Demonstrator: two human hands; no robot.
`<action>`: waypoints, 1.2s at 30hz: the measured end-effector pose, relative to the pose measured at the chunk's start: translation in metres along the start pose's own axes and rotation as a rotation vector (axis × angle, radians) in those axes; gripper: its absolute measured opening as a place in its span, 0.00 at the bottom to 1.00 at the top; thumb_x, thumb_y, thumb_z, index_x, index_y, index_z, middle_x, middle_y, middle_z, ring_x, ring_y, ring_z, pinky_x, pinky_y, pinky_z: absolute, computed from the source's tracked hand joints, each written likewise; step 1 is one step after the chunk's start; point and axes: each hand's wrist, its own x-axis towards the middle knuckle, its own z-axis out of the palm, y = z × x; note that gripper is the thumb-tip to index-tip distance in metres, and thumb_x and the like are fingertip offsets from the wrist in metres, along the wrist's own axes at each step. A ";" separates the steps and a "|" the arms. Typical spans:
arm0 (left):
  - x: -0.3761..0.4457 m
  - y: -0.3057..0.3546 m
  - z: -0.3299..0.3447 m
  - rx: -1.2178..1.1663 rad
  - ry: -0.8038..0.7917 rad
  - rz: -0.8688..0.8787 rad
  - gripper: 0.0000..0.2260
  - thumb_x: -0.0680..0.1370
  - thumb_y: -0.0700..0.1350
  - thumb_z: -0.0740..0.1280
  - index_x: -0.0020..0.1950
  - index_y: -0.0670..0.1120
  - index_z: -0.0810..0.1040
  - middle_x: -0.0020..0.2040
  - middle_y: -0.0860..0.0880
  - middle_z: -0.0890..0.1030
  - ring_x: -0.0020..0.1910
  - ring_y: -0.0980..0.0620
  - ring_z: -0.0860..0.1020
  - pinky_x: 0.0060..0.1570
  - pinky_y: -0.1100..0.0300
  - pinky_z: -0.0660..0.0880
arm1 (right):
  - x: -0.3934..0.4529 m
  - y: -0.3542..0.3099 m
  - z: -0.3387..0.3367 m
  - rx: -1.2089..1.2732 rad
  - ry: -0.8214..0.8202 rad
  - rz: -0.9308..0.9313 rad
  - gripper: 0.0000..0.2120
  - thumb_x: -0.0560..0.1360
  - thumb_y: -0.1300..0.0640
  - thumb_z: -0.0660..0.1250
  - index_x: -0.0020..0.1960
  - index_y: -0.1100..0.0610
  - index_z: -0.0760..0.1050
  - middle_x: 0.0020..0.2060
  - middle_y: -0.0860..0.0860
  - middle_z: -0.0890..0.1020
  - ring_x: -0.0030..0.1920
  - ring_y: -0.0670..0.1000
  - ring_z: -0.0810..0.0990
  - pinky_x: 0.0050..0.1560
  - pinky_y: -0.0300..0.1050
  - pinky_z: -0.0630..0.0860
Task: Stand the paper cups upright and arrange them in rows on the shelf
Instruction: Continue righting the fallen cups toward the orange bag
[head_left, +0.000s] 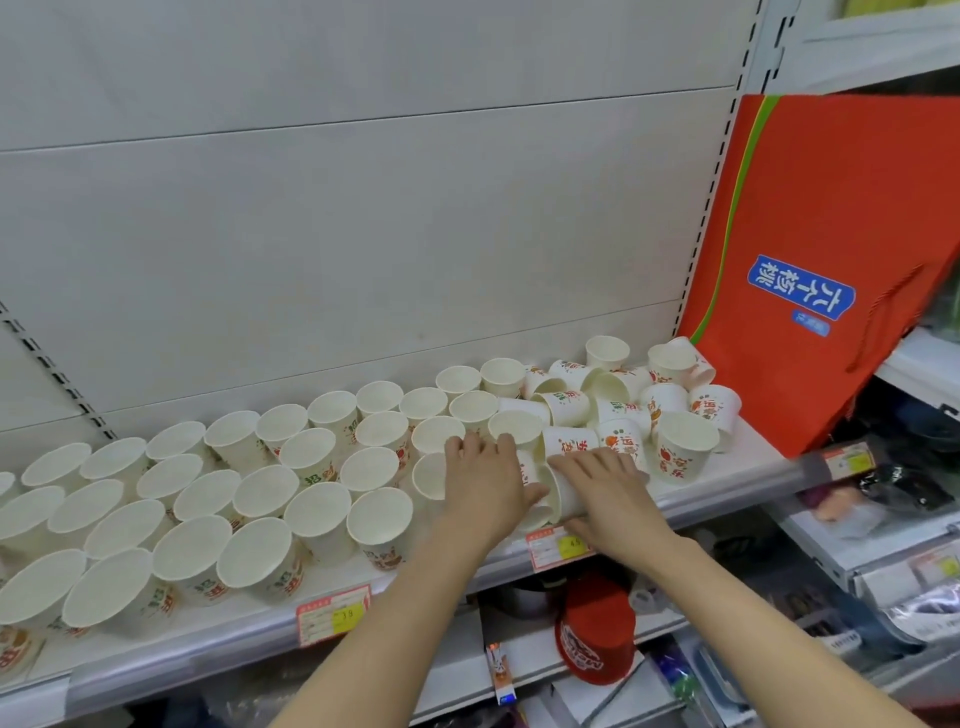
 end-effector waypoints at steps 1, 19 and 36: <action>0.001 0.002 0.002 -0.013 -0.004 -0.016 0.28 0.74 0.66 0.61 0.63 0.45 0.69 0.59 0.47 0.79 0.64 0.44 0.68 0.64 0.47 0.54 | 0.000 0.002 0.002 0.009 0.022 -0.020 0.33 0.63 0.48 0.72 0.67 0.50 0.67 0.60 0.47 0.74 0.59 0.55 0.70 0.57 0.49 0.63; -0.022 -0.019 0.014 -0.175 0.329 -0.145 0.06 0.71 0.56 0.73 0.43 0.57 0.80 0.38 0.60 0.81 0.47 0.55 0.78 0.65 0.51 0.59 | 0.006 -0.002 0.015 0.430 0.098 0.102 0.40 0.69 0.42 0.70 0.75 0.52 0.56 0.67 0.48 0.65 0.66 0.48 0.65 0.59 0.43 0.71; 0.062 -0.034 -0.020 -0.092 0.187 0.090 0.12 0.77 0.60 0.63 0.50 0.56 0.82 0.50 0.56 0.82 0.55 0.54 0.75 0.62 0.54 0.59 | 0.016 -0.010 0.007 0.484 0.127 0.064 0.40 0.70 0.34 0.64 0.75 0.50 0.56 0.67 0.42 0.64 0.66 0.41 0.63 0.65 0.38 0.65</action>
